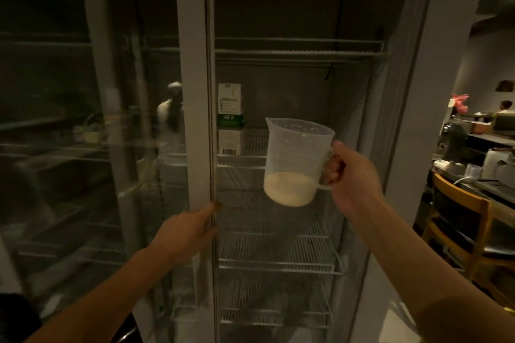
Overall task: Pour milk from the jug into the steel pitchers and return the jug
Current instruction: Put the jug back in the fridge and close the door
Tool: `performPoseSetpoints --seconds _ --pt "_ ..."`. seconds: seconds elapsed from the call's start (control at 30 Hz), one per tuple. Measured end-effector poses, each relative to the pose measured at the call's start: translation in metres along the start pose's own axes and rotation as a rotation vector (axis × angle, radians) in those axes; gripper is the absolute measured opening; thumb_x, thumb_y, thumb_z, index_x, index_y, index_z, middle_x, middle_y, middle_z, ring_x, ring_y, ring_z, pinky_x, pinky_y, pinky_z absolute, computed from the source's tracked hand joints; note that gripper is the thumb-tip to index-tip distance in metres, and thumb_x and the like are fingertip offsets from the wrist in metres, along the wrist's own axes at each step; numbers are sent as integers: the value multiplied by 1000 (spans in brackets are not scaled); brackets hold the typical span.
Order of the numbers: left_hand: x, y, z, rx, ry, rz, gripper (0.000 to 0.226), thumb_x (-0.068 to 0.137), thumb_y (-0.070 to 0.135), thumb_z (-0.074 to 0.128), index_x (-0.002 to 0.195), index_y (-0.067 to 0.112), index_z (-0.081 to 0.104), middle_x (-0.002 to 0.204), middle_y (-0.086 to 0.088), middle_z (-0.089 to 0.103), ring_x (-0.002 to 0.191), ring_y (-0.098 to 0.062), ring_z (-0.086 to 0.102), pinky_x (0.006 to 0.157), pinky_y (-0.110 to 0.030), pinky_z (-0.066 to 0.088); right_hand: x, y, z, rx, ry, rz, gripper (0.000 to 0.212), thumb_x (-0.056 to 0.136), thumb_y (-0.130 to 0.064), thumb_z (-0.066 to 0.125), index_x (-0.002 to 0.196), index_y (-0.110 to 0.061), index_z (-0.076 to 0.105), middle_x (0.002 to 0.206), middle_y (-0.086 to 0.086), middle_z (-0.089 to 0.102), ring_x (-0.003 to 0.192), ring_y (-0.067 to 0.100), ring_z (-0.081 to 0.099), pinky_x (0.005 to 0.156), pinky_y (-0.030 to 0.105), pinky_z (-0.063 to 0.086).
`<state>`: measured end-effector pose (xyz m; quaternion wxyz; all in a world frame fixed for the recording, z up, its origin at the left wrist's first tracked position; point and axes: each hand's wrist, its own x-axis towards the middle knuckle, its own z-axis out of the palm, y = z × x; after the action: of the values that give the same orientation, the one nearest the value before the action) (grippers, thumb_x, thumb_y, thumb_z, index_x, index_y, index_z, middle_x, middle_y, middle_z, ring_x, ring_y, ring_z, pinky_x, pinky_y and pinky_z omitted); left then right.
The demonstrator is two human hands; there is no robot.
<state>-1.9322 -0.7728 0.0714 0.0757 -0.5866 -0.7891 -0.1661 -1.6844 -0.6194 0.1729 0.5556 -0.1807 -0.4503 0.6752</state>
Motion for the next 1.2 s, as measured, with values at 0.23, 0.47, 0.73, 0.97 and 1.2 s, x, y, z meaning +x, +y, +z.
performPoseSetpoints --seconds 0.23,0.47,0.73,0.97,1.2 --pt "-1 -11 -3 0 7 -78 55 94 35 45 145 38 23 100 -3 69 91 -23 67 76 -35 53 30 -5 21 82 -31 -39 32 91 -28 55 62 -17 50 58 0 38 50 12 34 50 26 31" --pt "-1 -7 -14 -36 -62 -130 57 93 38 50 143 38 23 109 -5 69 94 -24 67 78 -36 54 63 -10 58 102 -11 -78 30 94 -22 51 64 -16 52 60 -1 44 48 9 39 45 22 34" --pt "12 6 -41 74 69 -126 48 94 37 48 139 36 32 104 -3 69 95 -25 67 80 -38 55 94 10 90 75 51 -54 22 91 -7 50 72 -15 58 48 -5 51 46 9 46 38 16 37" --pt "55 53 -83 -431 220 -47 56 92 29 60 140 20 33 121 -8 65 91 -16 62 78 -26 51 116 32 97 0 87 -10 19 92 -9 50 76 -18 58 63 0 49 48 7 47 39 17 39" --pt "110 89 -104 -204 243 57 77 89 41 58 150 20 15 152 -17 27 132 -35 42 105 -49 43 128 45 106 104 93 -28 22 89 -3 51 73 -14 60 71 5 56 64 15 52 60 29 46"
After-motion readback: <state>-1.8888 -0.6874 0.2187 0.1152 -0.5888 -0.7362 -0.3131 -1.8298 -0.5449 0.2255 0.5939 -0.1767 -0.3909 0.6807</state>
